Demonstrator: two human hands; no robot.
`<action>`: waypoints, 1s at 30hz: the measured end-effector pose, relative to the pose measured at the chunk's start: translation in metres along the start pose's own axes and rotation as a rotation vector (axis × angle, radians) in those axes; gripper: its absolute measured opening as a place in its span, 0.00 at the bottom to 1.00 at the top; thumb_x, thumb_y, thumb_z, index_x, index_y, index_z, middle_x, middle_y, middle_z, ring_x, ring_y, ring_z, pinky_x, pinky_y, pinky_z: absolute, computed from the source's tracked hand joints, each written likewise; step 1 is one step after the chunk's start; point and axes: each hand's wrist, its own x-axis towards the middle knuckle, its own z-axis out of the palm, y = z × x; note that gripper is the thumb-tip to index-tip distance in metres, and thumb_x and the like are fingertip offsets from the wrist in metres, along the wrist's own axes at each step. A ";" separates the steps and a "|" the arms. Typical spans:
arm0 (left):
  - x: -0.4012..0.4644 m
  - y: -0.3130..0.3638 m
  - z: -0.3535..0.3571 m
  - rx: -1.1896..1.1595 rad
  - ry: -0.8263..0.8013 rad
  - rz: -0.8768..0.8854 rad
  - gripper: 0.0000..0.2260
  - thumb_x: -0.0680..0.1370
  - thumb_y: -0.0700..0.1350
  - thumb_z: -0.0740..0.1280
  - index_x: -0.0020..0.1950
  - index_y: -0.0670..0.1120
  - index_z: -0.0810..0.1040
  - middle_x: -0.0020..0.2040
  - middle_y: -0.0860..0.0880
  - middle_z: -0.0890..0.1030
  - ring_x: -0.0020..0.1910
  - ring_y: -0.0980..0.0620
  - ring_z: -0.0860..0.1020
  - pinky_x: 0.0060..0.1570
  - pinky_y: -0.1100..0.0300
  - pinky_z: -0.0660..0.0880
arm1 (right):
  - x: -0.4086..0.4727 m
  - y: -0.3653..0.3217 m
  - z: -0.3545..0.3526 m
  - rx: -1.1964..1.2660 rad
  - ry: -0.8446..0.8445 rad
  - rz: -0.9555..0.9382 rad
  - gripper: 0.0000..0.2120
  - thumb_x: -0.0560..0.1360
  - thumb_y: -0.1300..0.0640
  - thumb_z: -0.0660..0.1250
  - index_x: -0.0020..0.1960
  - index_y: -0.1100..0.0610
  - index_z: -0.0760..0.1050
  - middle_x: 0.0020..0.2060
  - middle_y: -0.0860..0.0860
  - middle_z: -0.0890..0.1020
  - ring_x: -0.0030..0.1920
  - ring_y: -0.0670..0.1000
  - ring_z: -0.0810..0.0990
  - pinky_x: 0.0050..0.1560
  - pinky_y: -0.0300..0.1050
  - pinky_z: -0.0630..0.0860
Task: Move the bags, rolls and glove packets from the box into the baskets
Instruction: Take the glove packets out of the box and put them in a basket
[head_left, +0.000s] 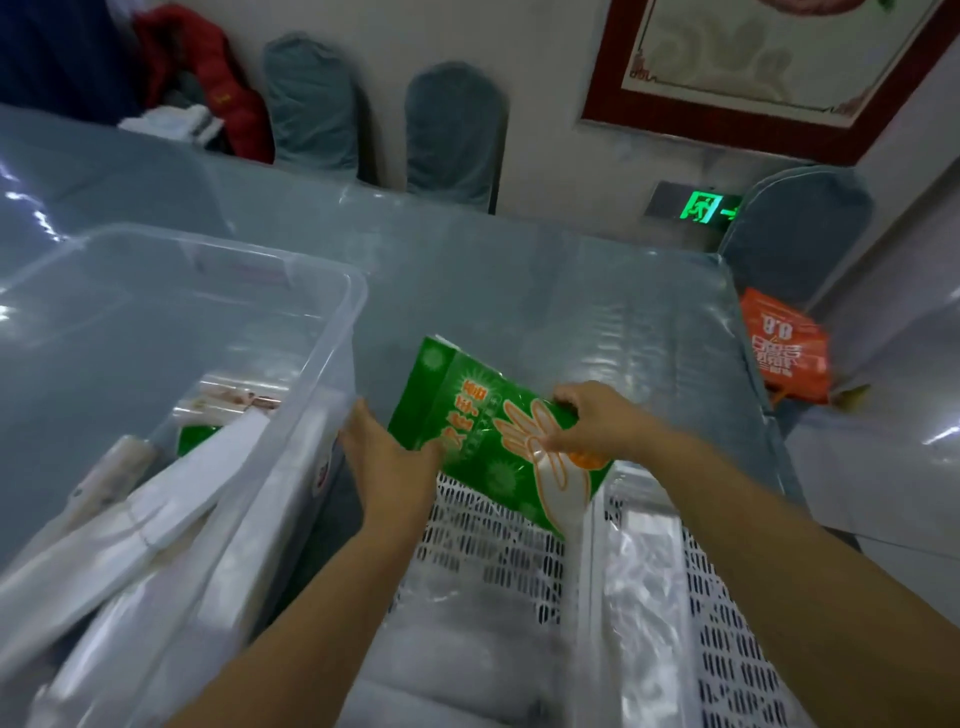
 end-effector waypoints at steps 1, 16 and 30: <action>-0.004 -0.005 0.002 0.086 -0.003 0.051 0.42 0.67 0.42 0.74 0.73 0.48 0.53 0.72 0.42 0.58 0.71 0.42 0.58 0.70 0.47 0.59 | 0.004 0.003 0.004 -0.015 -0.051 0.004 0.12 0.65 0.53 0.76 0.37 0.48 0.72 0.33 0.43 0.76 0.34 0.45 0.75 0.33 0.40 0.70; 0.013 -0.040 0.035 1.075 -0.478 0.747 0.53 0.65 0.58 0.71 0.68 0.58 0.27 0.72 0.49 0.32 0.70 0.46 0.28 0.65 0.42 0.26 | 0.048 0.014 0.032 -0.204 -0.402 -0.047 0.12 0.68 0.55 0.72 0.42 0.44 0.71 0.40 0.45 0.79 0.42 0.50 0.78 0.40 0.42 0.73; 0.007 -0.075 0.031 1.107 -0.617 0.688 0.43 0.72 0.62 0.63 0.69 0.58 0.30 0.72 0.51 0.31 0.70 0.49 0.29 0.61 0.46 0.21 | 0.034 0.019 0.076 -0.684 -0.089 -0.186 0.21 0.68 0.41 0.70 0.52 0.54 0.70 0.45 0.52 0.80 0.47 0.55 0.76 0.51 0.51 0.63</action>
